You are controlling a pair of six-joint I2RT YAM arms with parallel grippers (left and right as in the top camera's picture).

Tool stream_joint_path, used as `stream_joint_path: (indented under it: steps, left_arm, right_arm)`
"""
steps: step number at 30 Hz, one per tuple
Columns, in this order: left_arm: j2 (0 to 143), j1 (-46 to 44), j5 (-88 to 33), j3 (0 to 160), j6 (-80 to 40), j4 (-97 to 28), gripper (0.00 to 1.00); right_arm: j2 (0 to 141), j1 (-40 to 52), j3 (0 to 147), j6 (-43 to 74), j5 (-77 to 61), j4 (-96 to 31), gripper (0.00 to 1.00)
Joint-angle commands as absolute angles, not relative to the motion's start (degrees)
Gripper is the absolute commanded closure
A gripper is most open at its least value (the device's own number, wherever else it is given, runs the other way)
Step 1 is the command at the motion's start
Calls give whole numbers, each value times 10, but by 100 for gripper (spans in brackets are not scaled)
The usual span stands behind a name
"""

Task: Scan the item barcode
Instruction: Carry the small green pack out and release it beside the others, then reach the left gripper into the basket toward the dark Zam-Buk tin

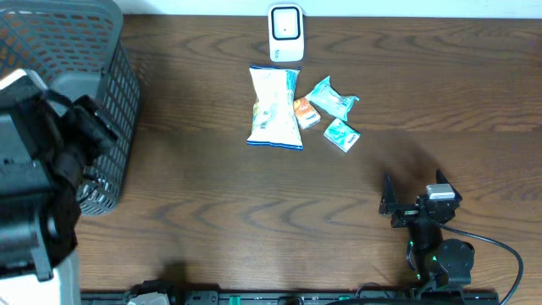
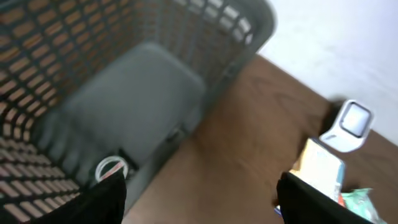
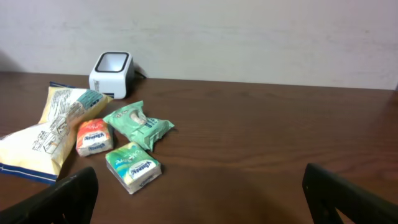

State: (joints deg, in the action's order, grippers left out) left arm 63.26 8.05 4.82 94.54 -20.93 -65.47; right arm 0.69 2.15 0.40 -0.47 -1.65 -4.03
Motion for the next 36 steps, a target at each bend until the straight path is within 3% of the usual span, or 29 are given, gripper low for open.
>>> stream_joint_path:
  steps: [1, 6, 15, 16, 20, 30, 36]
  left_arm:
    - [647, 108, 51, 947, -190, -670, 23]
    - [647, 123, 51, 947, -189, -670, 16]
    - [651, 190, 51, 947, -237, -656, 15]
    - [654, 197, 51, 947, -237, -653, 8]
    - [675, 221, 51, 947, -237, -634, 1]
    - [804, 355, -11, 947, -324, -608, 2]
    - [898, 385, -11, 947, -335, -609, 2]
  right_arm:
    - [5, 19, 3, -5, -16, -43, 1]
    - [5, 19, 3, -5, -16, -43, 1]
    - [5, 19, 3, -5, -16, -43, 1]
    - [5, 19, 3, -5, -16, -43, 1]
    - [5, 19, 3, -5, -16, -43, 1]
    - [5, 19, 3, -5, -16, -43, 1]
    - [5, 19, 3, -5, -16, -43, 1]
